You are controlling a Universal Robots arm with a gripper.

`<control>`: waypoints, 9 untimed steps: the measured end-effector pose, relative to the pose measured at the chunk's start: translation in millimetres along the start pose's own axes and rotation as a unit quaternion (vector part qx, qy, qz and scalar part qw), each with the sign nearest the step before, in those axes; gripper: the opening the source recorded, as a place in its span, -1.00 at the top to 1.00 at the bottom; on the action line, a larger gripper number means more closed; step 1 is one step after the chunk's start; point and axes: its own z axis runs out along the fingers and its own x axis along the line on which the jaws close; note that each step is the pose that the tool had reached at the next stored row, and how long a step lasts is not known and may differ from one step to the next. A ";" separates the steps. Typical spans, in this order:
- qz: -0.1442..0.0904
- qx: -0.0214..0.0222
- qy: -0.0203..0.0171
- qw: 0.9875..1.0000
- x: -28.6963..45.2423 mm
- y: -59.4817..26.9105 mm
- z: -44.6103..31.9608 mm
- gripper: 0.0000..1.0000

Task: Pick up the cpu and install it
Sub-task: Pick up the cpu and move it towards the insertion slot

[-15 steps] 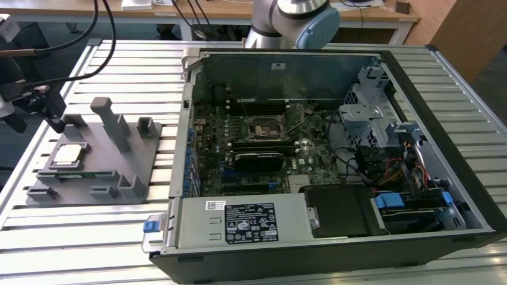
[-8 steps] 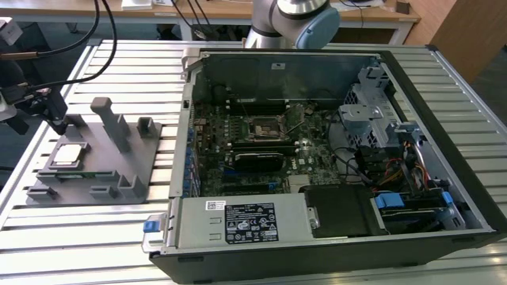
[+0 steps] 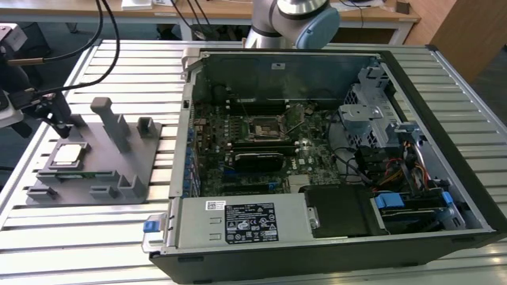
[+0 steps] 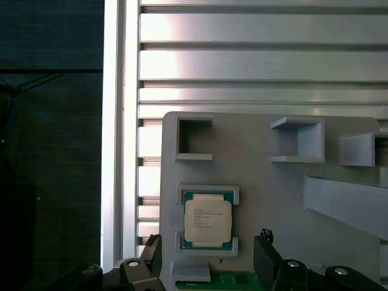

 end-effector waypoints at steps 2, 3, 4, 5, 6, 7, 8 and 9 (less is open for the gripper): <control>-0.009 0.001 0.001 1.000 -0.1 -0.1 3.1 -0.41; -0.011 0.002 0.002 1.000 -0.2 -0.2 4.1 -0.41; -0.012 0.003 0.003 1.000 -0.2 -0.3 5.4 -0.41; -0.012 0.005 0.002 1.000 -0.2 -0.2 6.9 -0.41; -0.012 0.007 0.002 1.000 -0.2 0.1 8.4 -0.41; -0.011 0.008 0.002 1.000 -0.2 0.4 9.9 -0.41; -0.011 0.008 0.002 1.000 -0.2 0.7 11.6 -0.41; -0.010 0.009 0.002 1.000 -0.2 0.9 13.2 -0.41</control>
